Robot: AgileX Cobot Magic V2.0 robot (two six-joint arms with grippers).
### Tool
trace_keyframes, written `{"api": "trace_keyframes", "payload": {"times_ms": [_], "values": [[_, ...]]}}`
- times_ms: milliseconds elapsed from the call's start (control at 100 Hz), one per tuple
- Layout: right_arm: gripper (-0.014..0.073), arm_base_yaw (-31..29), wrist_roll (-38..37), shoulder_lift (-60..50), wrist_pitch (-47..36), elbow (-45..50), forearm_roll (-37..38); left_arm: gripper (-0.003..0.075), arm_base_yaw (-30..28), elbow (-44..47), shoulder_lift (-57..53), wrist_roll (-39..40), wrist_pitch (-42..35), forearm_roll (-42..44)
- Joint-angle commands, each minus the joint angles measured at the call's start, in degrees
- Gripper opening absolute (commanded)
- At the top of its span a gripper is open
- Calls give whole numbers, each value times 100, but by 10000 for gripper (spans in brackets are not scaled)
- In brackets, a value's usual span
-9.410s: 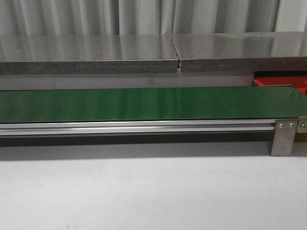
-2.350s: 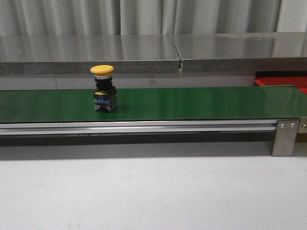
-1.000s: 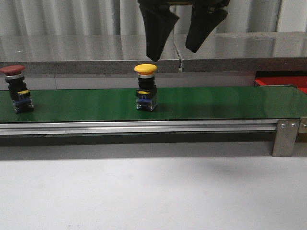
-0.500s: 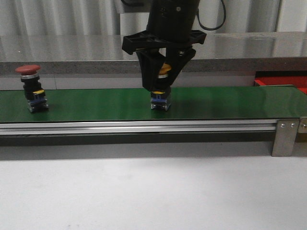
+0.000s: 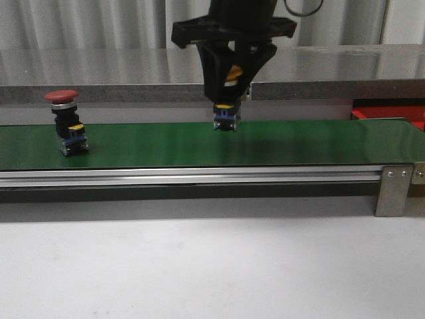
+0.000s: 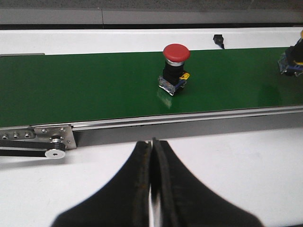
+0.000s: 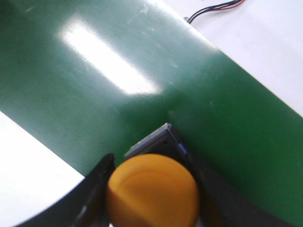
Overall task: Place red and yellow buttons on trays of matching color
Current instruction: 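Carry the yellow button into the yellow tray and release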
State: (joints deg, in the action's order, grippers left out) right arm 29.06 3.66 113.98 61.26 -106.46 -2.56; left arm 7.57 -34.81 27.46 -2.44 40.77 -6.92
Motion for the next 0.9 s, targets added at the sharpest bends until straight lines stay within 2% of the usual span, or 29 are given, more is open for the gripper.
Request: {"api": "trace_keyframes", "payload": {"times_ms": [0, 210, 390, 890], "values": [[172, -19, -209, -616, -23, -142, 256, -19, 36, -145, 15, 0, -393, -90], [172, -303, -366, -1180, 60, 253, 342, -19, 36, -145, 15, 0, -393, -90], [172, -787, -434, -1822, -97, 1079, 342, -19, 36, -145, 15, 0, -393, -90], [172, -2939, -632, -3674, -837, 3971, 342, -19, 36, -145, 15, 0, -393, -90]]}}
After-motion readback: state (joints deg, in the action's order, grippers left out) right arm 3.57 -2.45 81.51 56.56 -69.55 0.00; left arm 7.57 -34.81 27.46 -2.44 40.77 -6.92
